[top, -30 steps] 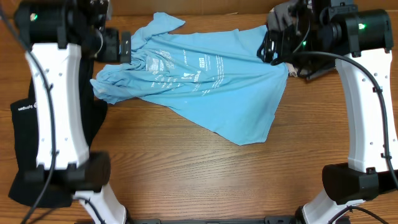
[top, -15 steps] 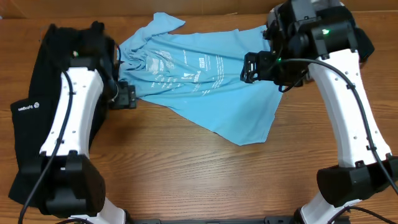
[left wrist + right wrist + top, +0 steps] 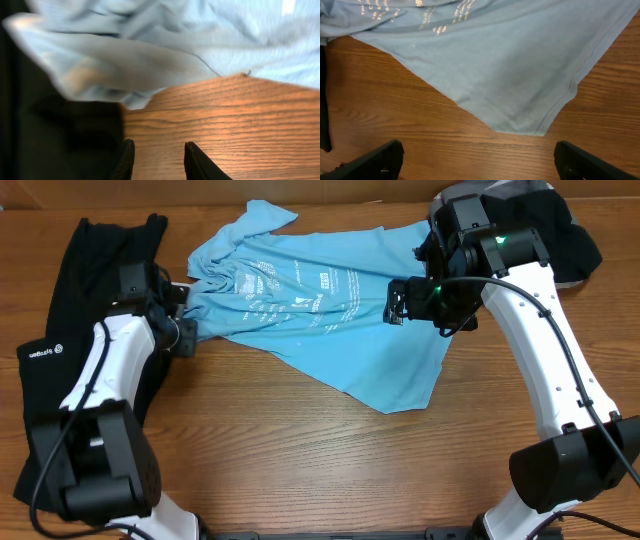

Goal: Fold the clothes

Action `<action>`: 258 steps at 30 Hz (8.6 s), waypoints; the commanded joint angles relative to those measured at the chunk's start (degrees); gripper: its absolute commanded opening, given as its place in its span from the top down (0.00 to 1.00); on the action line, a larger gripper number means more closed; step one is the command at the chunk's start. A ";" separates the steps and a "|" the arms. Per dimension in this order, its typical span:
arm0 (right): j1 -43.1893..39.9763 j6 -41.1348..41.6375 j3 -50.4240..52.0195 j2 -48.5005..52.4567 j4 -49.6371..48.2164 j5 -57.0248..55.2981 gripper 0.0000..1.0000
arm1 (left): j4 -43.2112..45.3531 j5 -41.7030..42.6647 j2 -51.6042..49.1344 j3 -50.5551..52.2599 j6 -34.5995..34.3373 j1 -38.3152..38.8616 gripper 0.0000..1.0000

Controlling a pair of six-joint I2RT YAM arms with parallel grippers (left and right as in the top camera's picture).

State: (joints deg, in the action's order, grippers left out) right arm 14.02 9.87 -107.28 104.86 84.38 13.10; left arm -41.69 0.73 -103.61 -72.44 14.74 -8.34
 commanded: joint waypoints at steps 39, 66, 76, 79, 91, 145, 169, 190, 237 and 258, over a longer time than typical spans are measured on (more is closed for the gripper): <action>0.28 1.44 0.15 -1.44 -1.31 0.02 0.00 | -7.17 -2.86 -13.81 -10.40 -12.98 0.00 0.96; 11.13 25.90 31.89 -12.98 -4.15 -6.99 0.10 | -54.42 5.40 -8.87 -36.02 -12.98 6.01 0.96; 10.97 27.96 52.52 -12.92 -31.78 -7.54 0.21 | -50.12 5.25 -3.19 -36.04 -14.78 7.74 0.96; 10.99 28.02 56.48 -12.92 -37.81 -8.00 0.24 | -48.85 5.03 -0.39 -36.04 -14.78 7.74 0.96; 10.99 34.01 62.79 -8.92 -47.87 -12.72 0.35 | -42.71 2.93 8.48 -36.04 -16.11 7.74 0.96; 2.78 28.02 44.57 -41.00 2.69 -5.29 0.96 | -52.11 3.30 8.52 -24.00 -22.51 7.74 0.96; -8.33 16.70 43.87 -30.62 -16.22 -5.51 0.96 | -33.11 -4.02 15.39 -10.84 -32.35 7.74 0.96; -8.72 10.86 43.71 -16.06 -39.85 -9.49 0.96 | -12.70 -4.11 9.40 -11.17 -31.43 8.02 0.96; -15.72 6.60 42.38 -7.28 -48.33 -6.49 0.00 | 2.12 -5.64 -5.53 -13.86 -25.88 9.77 0.00; -7.17 20.06 33.03 -30.51 -18.12 -6.12 0.00 | -46.34 1.33 -5.29 -49.96 -25.90 8.41 0.00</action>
State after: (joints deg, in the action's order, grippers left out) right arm 5.10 25.71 -73.41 77.41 65.49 9.61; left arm -86.72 0.69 -109.38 -121.34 -11.84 0.12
